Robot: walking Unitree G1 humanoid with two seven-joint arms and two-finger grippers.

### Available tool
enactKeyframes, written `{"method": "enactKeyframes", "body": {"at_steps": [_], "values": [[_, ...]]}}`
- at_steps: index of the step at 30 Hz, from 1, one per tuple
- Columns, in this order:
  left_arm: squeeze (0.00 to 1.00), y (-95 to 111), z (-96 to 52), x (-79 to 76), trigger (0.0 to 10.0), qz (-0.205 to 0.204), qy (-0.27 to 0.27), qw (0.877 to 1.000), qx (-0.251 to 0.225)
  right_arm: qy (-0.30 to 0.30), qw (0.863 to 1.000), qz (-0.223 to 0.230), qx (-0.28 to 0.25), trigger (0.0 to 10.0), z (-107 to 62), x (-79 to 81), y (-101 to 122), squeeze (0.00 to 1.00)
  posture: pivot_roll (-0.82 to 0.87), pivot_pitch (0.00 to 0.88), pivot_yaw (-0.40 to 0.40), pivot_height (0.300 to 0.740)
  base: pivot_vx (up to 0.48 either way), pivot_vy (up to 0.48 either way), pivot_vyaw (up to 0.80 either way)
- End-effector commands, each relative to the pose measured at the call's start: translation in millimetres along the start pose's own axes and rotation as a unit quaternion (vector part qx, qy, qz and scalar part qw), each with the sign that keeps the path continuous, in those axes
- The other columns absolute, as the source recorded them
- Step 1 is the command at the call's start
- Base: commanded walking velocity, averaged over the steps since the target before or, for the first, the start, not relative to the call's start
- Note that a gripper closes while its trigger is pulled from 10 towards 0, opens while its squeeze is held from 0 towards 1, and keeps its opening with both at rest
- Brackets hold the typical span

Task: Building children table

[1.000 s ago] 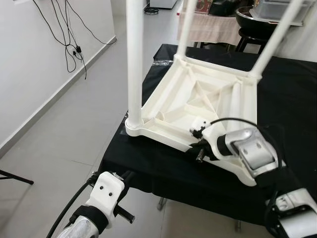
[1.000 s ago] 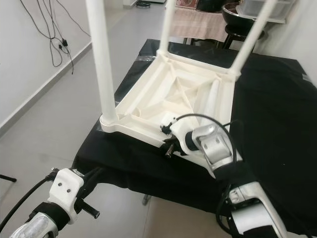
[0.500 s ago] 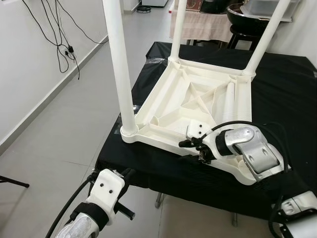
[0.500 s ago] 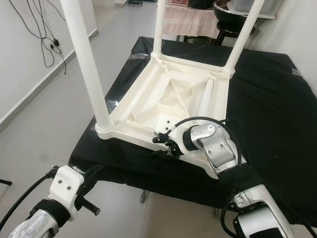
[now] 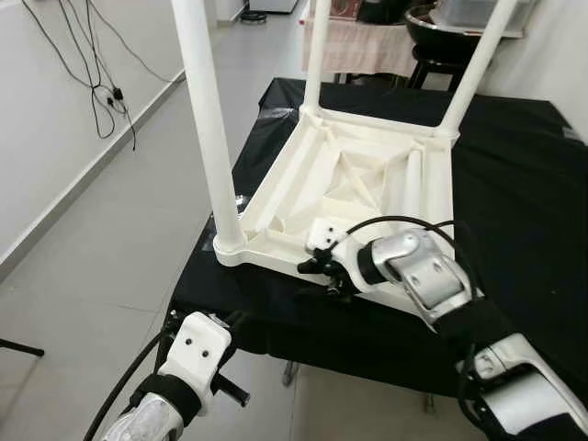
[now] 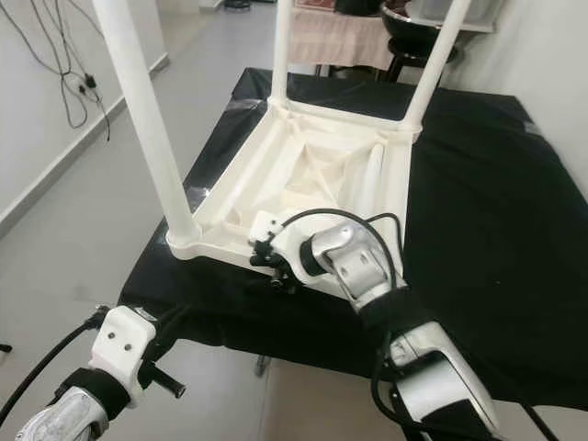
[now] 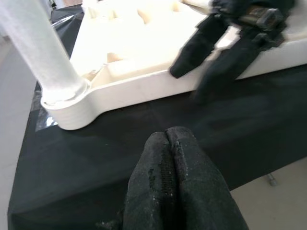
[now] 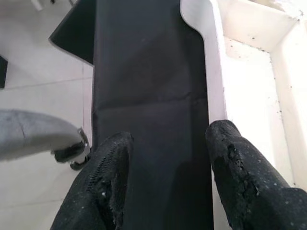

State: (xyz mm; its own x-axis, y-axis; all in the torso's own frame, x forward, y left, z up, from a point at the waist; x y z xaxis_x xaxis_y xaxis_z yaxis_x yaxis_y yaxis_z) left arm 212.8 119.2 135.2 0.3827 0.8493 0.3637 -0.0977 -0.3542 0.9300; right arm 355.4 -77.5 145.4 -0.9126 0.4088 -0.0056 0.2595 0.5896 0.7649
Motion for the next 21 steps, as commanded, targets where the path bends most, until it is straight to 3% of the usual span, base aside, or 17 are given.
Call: {"method": "enactKeyframes", "body": {"at_steps": [1, 2, 6, 11, 16, 21], "values": [[0.0, -7, -1.6, -1.3, 10.0, 0.003, -0.005, 1.0, 0.017, -0.03, 0.999, 0.006, 0.016, 10.0, 0.5, -7.3, -7, 0.0, 0.0, 0.092, -0.051, 0.74, 0.0, 0.0, 0.0], [0.0, -7, -1.4, -1.7, 10.0, 0.003, -0.005, 1.0, 0.017, -0.026, 1.0, 0.0, -0.008, 10.0, 2.6, -8.8, 8, 0.0, 0.01, 0.093, -0.053, 0.74, 0.0, 0.0, 0.0], [0.0, -7, -1.5, -1.9, 10.0, 0.002, -0.004, 1.0, 0.017, 0.001, 0.999, -0.02, -0.051, 10.0, -2.7, -5.9, 27, 0.0, 0.01, 0.094, -0.055, 0.74, 0.0, 0.0, 0.0], [0.0, -7, -1.5, -2.0, 10.0, 0.001, -0.004, 1.0, 0.016, 0.006, 0.997, -0.016, -0.073, 10.0, -7.5, -7.6, 39, 0.0, 0.0, 0.094, -0.053, 0.74, 0.0, 0.0, 0.0], [0.0, -6, -0.1, -2.3, 10.0, 0.0, -0.007, 1.0, 0.015, -0.02, 0.999, 0.001, -0.045, 10.0, 7.2, -11.1, 33, 0.0, 0.0, 0.092, -0.051, 0.74, 0.0, 0.0, 0.0], [0.0, -6, -0.1, -2.2, 10.0, 0.001, -0.007, 1.0, 0.015, -0.016, 0.999, 0.004, -0.031, 10.0, 11.8, -9.2, 28, 0.0, 0.01, 0.093, -0.052, 0.74, 0.0, 0.0, 0.0]]}}
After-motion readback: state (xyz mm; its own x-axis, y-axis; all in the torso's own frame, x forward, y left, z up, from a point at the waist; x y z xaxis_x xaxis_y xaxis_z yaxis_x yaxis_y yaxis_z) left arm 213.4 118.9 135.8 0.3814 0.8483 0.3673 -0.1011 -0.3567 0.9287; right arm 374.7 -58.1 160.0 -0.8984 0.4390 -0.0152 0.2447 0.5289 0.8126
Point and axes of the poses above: a point about 5 cm out from each wrist's last joint towards the gripper, its own z axis pointing out of the wrist towards the gripper, its own y axis along the axis of the wrist's last joint, x = y × z, the point moved 3 cm from there along z, pointing out of the wrist towards the gripper, and after that the axes turned 10 degrees about z, right-handed, at the moved point
